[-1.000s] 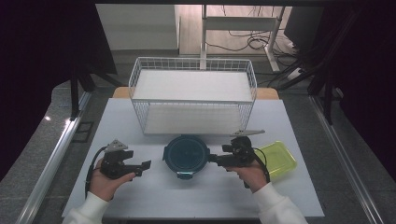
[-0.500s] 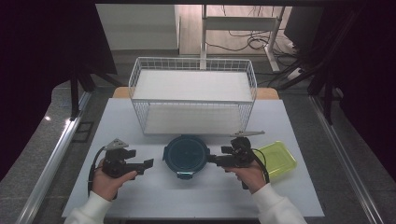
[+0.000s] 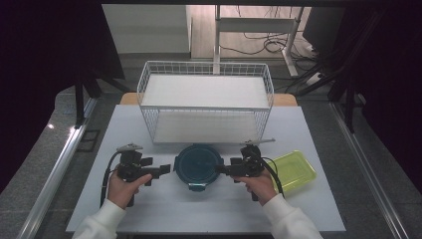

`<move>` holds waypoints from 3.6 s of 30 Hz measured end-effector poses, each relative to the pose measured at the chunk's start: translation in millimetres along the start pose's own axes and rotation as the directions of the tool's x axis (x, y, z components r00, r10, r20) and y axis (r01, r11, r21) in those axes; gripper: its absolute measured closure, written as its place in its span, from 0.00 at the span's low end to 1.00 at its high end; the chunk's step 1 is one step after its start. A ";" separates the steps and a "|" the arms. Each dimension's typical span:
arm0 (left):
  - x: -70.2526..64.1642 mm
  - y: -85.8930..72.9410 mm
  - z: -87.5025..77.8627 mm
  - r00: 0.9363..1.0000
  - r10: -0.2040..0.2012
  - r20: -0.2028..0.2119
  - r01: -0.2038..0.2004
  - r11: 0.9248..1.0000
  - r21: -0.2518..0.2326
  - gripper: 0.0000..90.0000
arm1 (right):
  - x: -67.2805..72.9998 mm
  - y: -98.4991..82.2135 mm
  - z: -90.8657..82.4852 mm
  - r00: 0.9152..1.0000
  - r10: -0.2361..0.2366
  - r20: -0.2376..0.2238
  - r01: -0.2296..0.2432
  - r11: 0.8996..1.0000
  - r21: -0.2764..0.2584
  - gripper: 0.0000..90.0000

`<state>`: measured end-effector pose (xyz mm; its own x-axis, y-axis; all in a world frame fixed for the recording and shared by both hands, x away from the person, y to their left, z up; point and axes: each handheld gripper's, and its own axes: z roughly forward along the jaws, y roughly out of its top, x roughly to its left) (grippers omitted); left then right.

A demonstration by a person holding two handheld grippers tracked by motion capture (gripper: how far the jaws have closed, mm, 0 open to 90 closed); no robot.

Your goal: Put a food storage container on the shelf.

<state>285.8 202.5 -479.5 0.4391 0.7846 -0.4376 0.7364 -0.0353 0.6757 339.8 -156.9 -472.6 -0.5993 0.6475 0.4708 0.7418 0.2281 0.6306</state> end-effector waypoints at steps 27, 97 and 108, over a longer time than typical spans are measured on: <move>16.6 12.7 68.0 0.960 -0.195 0.202 0.166 0.975 0.149 0.14 | -11.1 -0.8 42.0 0.991 0.135 -0.023 -0.133 0.988 0.074 0.11; -31.6 17.0 24.4 0.968 -0.111 0.223 0.099 0.993 0.064 0.46 | 30.1 0.6 0.2 0.994 0.109 -0.001 -0.109 0.993 -0.048 0.32; -36.7 37.3 15.6 0.967 -0.094 0.237 0.090 0.995 0.031 0.45 | 38.6 20.6 -12.0 0.996 0.089 0.020 -0.087 0.994 -0.063 0.32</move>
<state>305.3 162.8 -447.5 0.4771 0.6151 -0.6277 0.7883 0.0163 0.6151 328.4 -136.0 -434.1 -0.5249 0.6794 0.5127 0.7711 0.1245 0.6245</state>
